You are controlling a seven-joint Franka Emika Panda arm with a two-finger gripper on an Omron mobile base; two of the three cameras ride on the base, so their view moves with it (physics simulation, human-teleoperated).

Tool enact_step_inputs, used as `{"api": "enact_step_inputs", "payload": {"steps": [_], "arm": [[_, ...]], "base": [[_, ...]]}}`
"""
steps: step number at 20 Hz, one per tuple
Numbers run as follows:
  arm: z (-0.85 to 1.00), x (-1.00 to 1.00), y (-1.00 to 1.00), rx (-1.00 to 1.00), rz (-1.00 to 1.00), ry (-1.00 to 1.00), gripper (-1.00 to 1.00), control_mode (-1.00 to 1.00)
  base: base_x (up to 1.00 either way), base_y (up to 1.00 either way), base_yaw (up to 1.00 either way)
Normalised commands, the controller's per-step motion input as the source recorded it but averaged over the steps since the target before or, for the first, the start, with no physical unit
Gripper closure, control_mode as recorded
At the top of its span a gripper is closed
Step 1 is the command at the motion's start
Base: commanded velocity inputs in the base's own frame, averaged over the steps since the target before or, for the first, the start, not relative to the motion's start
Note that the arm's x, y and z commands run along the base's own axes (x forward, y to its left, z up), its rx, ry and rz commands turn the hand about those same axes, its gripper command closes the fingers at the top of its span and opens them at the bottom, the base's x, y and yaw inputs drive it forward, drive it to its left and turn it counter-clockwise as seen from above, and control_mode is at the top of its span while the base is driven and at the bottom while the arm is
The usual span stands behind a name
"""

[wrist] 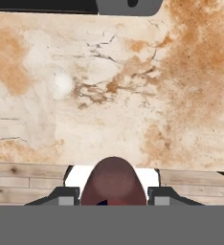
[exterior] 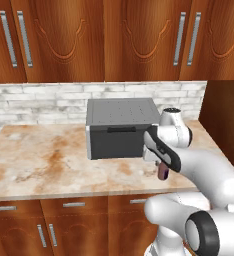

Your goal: There is a wine glass and glass cup on the dining counter. Place the wine bottle next to the wine glass and the juice bottle next to the glass cup.

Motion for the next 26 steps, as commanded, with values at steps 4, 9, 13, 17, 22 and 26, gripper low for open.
{"api": "enact_step_inputs", "payload": {"steps": [4, 9, 13, 17, 22, 26], "arm": [[0.20, -0.22, 0.00, -0.01, 0.00, -0.06, 1.00, -1.00], [0.01, -0.01, 0.00, 0.00, 0.00, 0.00, 1.00, 1.00], [0.00, 0.00, 0.00, 0.00, 0.00, 0.00, 1.00, 1.00], [0.00, 0.00, 0.00, 0.00, 0.00, 0.00, 1.00, 1.00], [0.00, 0.00, 0.00, 0.00, 0.00, 0.00, 1.00, 1.00], [0.00, 0.00, 0.00, 0.00, 0.00, 0.00, 1.00, 1.00]], "base": [[0.00, 0.00, 0.00], [0.00, 0.00, 0.00], [-0.09, 0.04, 0.00], [-0.44, 0.21, 0.00], [-0.46, 0.24, 0.25], [-0.27, 0.25, 0.67]]}}
